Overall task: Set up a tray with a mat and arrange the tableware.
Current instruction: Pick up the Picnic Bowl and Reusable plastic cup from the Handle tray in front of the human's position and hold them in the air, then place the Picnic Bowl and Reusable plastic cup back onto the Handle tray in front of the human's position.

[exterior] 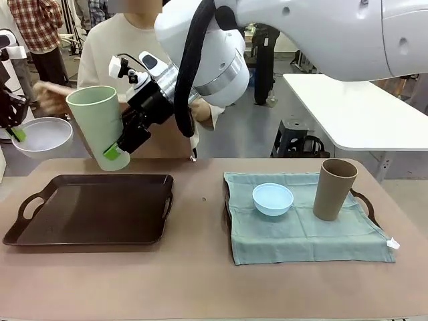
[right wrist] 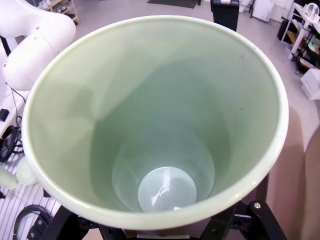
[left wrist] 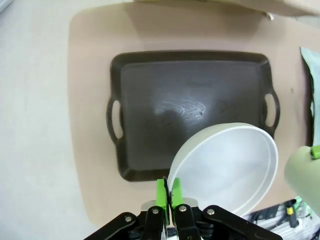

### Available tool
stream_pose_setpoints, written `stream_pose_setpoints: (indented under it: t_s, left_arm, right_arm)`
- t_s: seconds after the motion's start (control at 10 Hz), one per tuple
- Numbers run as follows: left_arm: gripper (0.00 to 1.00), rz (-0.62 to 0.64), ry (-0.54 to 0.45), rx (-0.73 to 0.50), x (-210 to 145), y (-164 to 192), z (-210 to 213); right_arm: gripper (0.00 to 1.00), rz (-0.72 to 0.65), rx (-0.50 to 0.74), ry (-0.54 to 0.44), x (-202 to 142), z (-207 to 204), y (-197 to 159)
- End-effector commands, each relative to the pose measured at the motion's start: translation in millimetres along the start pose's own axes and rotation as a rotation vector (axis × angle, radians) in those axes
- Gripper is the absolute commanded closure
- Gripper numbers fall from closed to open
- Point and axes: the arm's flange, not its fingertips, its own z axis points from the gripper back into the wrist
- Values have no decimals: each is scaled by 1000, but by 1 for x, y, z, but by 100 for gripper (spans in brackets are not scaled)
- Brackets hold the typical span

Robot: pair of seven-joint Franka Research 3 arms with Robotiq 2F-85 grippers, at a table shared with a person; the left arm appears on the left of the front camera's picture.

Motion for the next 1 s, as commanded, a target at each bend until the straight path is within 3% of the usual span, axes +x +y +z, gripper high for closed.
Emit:
stream_pose_setpoints:
  t_s: [0.0,0.9]
  left_arm:
    - [100,-14,-8,-5,3,0,2]
    - [100,-14,-8,-5,3,0,2]
  right_arm:
    - [100,12,6,-16,5,0,-1]
    - [100,12,6,-16,5,0,-1]
